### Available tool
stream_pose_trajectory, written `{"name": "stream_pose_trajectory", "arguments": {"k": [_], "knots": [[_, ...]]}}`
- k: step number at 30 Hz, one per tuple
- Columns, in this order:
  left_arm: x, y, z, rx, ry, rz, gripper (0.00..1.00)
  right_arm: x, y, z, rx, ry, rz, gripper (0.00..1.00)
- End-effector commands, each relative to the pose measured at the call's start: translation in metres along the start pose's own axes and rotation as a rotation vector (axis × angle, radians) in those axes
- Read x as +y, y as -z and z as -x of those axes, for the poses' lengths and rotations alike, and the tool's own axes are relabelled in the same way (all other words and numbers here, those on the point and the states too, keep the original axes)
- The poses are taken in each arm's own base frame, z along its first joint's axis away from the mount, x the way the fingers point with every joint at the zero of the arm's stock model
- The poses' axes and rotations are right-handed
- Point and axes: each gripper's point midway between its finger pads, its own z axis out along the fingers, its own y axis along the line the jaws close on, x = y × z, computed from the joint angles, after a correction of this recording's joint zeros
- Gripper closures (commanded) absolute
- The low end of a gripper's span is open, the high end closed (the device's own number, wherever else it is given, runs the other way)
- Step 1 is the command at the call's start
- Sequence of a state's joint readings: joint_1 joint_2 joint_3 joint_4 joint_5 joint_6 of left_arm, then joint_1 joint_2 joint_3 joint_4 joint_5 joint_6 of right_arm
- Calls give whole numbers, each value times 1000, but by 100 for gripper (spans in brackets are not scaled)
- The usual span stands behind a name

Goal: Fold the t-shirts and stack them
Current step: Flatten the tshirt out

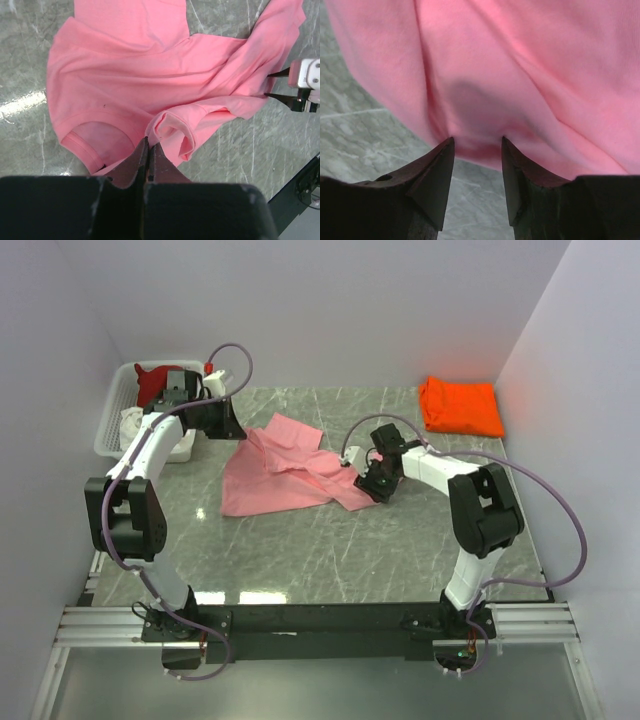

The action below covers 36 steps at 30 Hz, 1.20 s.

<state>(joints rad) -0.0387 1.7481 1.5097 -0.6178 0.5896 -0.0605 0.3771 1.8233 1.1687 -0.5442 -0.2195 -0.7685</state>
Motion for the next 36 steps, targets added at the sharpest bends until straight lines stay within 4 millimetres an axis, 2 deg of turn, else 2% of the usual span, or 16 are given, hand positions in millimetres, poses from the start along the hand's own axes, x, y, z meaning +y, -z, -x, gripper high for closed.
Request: {"name": "stream_pose_trajectory", "arguments": {"k": [1, 6, 8, 10, 14, 17, 23, 25, 28, 30, 31, 32, 33, 34, 35, 36], "knots": [[-4, 7, 18, -43, -51, -16, 100, 7, 20, -1, -11, 80, -3, 49], [-3, 5, 18, -39, -46, -21, 99, 7, 14, 0, 8, 50, 34, 46], [-4, 7, 21, -41, -51, -20, 100, -3, 22, 9, -22, 23, 32, 46], [-4, 9, 21, -38, -58, -15, 99, 1, 34, 13, -54, 25, 62, 46], [-3, 9, 19, -34, -66, -10, 100, 8, 40, 3, -40, 104, 85, 45], [-3, 9, 19, -30, -63, -11, 100, 11, 32, -4, 0, 125, 110, 44], [-1, 6, 18, -26, -60, -13, 99, -6, 10, -9, 69, 124, 69, 47], [-1, 5, 19, -24, -59, -14, 100, -12, 6, -5, 78, 120, 62, 48], [0, 6, 20, -24, -58, -12, 100, -15, 5, -9, 107, 146, 37, 56], [2, 5, 21, -24, -92, -10, 100, -13, 5, -17, 132, 157, 26, 68], [2, 7, 23, -29, -95, -10, 100, -12, 5, -20, 140, 159, 25, 75], [2, 8, 25, -31, -97, -10, 100, -11, 10, -21, 139, 159, 18, 91], [2, 10, 25, -29, -95, -11, 100, -6, 12, -26, 148, 153, 33, 97], [1, 13, 27, -34, -97, -15, 100, -2, 18, -26, 140, 148, 38, 100], [0, 16, 27, -36, -99, -18, 99, -1, 33, -21, 109, 144, 17, 100], [-3, 22, 28, -43, -105, -26, 100, 12, 43, -24, 104, 135, 51, 100]]}}
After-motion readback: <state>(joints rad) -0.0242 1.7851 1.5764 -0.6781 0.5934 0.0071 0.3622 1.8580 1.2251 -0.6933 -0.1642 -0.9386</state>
